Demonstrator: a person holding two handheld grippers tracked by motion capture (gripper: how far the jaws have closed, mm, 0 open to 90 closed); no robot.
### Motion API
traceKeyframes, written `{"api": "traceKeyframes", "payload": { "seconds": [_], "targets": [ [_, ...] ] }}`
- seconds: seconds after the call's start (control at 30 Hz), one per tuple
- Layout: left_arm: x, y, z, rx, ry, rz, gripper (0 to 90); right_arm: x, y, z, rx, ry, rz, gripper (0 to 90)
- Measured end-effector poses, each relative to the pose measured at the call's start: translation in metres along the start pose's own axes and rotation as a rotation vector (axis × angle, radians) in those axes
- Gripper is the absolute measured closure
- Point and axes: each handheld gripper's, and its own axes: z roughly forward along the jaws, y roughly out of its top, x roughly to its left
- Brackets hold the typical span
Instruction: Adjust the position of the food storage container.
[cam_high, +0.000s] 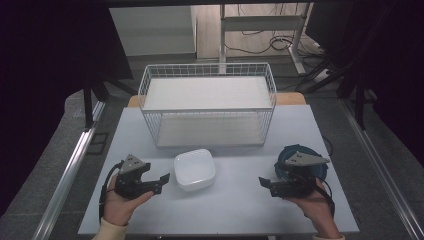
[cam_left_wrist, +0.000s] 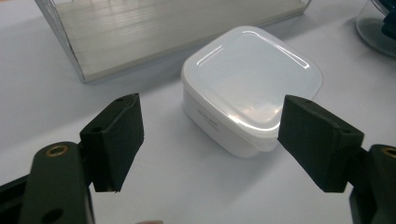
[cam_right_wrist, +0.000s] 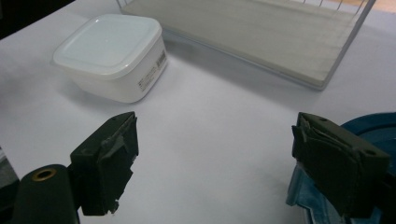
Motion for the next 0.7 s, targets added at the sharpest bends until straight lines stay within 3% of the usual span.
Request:
{"api": "traceKeyframes", "payload": {
  "seconds": [0.2, 0.33, 0.53, 0.7],
  "targets": [
    [0.0, 0.001, 0.003, 0.014, -0.011, -0.021, 23.3, 0.003, 0.0, -0.002, -0.014, -0.006, 0.005, 16.6],
    [0.002, -0.002, 0.005, 0.028, -0.046, -0.055, 23.0, 0.007, 0.003, 0.0, -0.005, 0.014, -0.008, 17.6],
    [-0.006, -0.001, -0.002, 0.026, -0.003, -0.032, 23.3, 0.017, 0.01, 0.0, -0.016, 0.023, -0.038, 22.1],
    [-0.017, 0.004, 0.0, 0.027, -0.028, 0.0, 23.6, 0.016, 0.011, -0.007, -0.045, 0.006, -0.028, 22.9]
  ]
}}
